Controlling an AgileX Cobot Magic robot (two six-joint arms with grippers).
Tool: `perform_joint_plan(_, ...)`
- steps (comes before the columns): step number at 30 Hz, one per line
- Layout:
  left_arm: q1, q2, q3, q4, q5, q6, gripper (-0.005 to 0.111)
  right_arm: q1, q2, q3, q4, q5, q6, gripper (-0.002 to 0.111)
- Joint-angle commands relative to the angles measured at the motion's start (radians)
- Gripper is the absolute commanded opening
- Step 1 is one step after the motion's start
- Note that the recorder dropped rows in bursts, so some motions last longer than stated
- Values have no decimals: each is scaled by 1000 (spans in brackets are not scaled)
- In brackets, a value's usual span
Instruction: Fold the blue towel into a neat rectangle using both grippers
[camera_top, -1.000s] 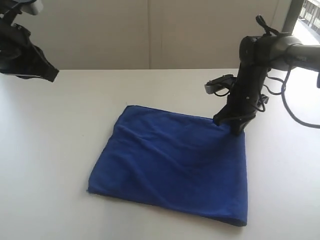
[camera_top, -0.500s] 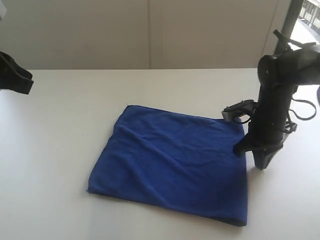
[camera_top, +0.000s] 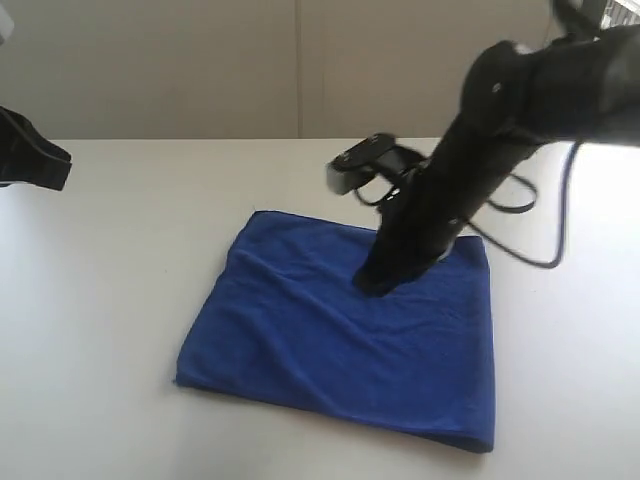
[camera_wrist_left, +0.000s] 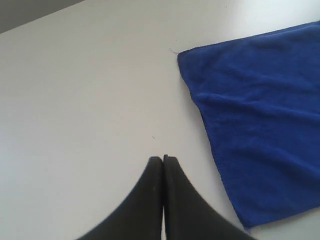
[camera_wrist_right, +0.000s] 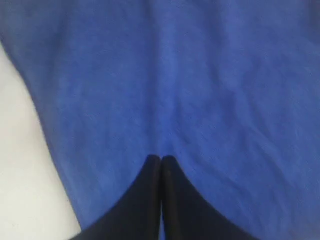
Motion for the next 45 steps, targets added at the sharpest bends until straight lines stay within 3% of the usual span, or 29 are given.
perform_joint_plan(1, 5, -11, 6, -17, 50, -6, 0, 139, 123, -1, 25, -106, -51, 0)
perform_joint_plan(8, 5, -11, 6, -17, 49, -6, 0, 251, 319, -145, 27, -137, -51, 0)
perform_joint_plan(17, 5, -11, 6, -17, 36, -6, 0, 256, 464, -327, 27, -137, -49, 0)
perform_joint_plan(22, 5, -11, 6, -17, 28, -6, 0, 256, 600, -515, -32, -105, 82, 0)
perform_joint_plan(26, 5, -11, 6, -15, 28, -5, 0, 231, 679, -692, -101, -42, 265, 0)
perform_joint_plan(33, 5, -11, 6, -15, 28, -5, 0, 98, 708, -797, -173, 60, 432, 0)
perform_joint_plan(37, 5, -11, 6, -15, 28, -7, 0, 57, 701, -803, -164, 58, 431, 0)
perform_joint_plan(41, 5, -11, 6, -15, 28, -7, 0, 57, 662, -840, 42, 62, 265, 0)
perform_joint_plan(45, 5, -11, 6, -15, 28, -5, 0, 54, 604, -871, 49, 64, 242, 0)
